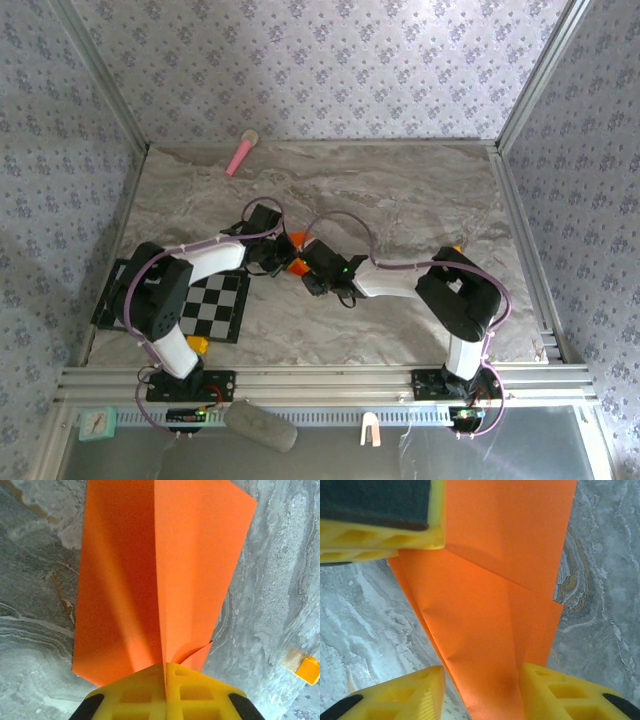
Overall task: Fold a paper plane with a square sheet of paper (pick it up from the middle)
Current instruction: Fourth fold the wing at the center of the table.
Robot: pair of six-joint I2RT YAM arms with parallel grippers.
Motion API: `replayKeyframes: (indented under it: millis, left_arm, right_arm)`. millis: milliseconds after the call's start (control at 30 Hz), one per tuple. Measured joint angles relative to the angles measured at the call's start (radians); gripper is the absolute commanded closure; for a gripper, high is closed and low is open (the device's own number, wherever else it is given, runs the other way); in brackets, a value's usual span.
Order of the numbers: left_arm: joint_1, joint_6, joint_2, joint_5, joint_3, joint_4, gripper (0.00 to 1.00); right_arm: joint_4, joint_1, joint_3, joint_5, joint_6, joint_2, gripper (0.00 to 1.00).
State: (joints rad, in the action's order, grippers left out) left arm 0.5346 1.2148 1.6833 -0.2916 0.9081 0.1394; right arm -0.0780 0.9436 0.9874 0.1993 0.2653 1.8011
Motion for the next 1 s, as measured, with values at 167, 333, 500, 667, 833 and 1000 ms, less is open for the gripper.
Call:
replayKeyframes:
  millis: [167, 333, 500, 667, 833, 1000]
  left_arm:
    - [-0.005, 0.006, 0.0, -0.004, 0.0, 0.0, 0.91]
    - [-0.011, 0.01, -0.001, -0.007, 0.0, 0.003, 0.88]
    - [-0.023, 0.007, -0.01, -0.007, 0.0, 0.022, 0.82]
    - [-0.055, -0.011, -0.039, -0.006, 0.001, 0.041, 0.73]
    - [-0.098, -0.038, -0.094, 0.006, 0.003, 0.075, 0.65]
    - [-0.116, -0.044, -0.18, 0.03, -0.027, 0.051, 0.63]
  right_arm:
    - [0.0, 0.0, 0.002, 0.013, -0.013, 0.0, 0.68]
    - [0.0, 0.0, 0.003, 0.02, -0.029, 0.0, 0.77]
    - [0.0, 0.0, 0.003, 0.021, -0.04, 0.0, 0.84]
    - [0.0, -0.003, 0.003, 0.003, -0.049, 0.0, 0.9]
    - [0.001, -0.022, 0.003, -0.069, -0.051, 0.003, 0.94]
    - [0.032, -0.067, -0.002, -0.184, -0.051, 0.003, 0.95]
